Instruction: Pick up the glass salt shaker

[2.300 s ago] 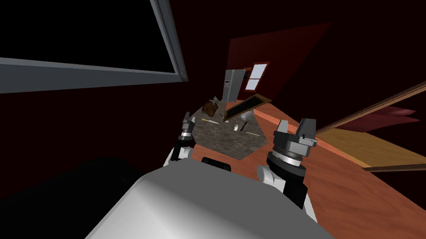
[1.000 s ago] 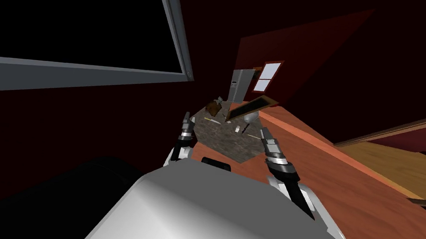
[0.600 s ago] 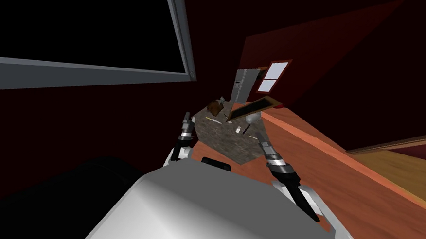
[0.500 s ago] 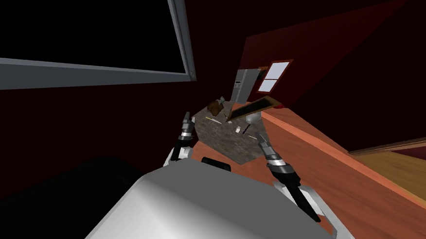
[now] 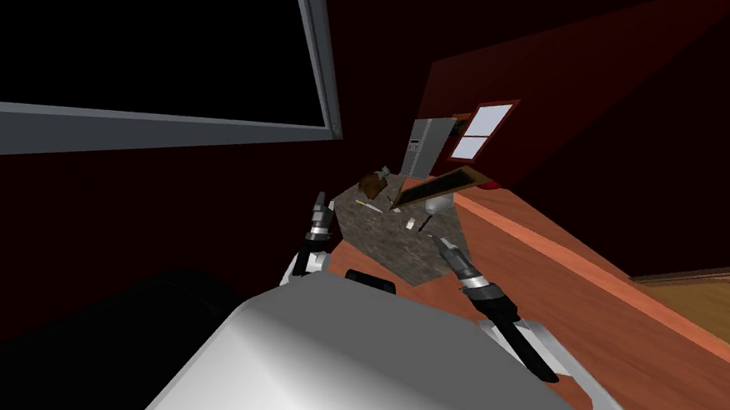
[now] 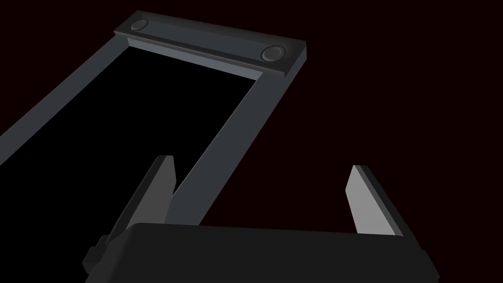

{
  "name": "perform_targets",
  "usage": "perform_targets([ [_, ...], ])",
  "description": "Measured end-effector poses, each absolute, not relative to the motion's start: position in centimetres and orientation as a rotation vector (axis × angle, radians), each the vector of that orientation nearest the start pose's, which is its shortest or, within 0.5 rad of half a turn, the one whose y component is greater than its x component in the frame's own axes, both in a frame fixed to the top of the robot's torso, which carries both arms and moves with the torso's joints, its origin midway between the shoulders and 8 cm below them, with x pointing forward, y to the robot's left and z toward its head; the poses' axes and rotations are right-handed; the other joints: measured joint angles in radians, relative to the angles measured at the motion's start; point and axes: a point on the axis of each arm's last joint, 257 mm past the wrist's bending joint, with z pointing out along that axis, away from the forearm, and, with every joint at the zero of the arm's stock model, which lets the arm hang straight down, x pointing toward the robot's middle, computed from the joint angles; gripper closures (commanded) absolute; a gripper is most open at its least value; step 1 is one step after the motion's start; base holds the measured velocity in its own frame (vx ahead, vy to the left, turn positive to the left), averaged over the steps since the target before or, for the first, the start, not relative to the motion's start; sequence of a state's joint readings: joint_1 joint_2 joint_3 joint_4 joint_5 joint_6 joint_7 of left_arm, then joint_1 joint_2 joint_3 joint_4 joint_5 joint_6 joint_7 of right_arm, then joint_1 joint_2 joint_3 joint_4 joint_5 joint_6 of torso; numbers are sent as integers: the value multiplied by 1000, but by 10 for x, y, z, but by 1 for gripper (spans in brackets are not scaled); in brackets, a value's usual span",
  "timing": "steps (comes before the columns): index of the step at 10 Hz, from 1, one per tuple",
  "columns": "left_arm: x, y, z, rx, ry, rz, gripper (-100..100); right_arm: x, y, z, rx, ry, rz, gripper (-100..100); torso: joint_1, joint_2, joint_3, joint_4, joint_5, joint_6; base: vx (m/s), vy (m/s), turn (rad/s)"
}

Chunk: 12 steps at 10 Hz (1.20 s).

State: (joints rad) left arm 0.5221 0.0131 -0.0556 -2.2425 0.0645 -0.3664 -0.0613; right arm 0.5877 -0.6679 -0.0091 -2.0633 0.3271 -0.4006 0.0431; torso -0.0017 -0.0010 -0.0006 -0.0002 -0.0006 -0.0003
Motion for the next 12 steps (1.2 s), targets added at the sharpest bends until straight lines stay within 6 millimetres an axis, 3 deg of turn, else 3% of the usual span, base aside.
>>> perform_targets([
  [4,371,272,-28,-824,741,-1289,0,361,-289,-188,65,1660,727,-100,2,0,0,0,0,1,2,2,96],
  [10,371,272,-28,-824,741,-1289,0,361,-330,-243,-71,1848,568,-100,6,-3,-2,-1,1,0,18,36,117],
  [12,371,272,-28,-824,741,-1289,0,365,-345,-252,-112,1891,519,-100,5,-2,-1,0,1,0,25,55,133],
])
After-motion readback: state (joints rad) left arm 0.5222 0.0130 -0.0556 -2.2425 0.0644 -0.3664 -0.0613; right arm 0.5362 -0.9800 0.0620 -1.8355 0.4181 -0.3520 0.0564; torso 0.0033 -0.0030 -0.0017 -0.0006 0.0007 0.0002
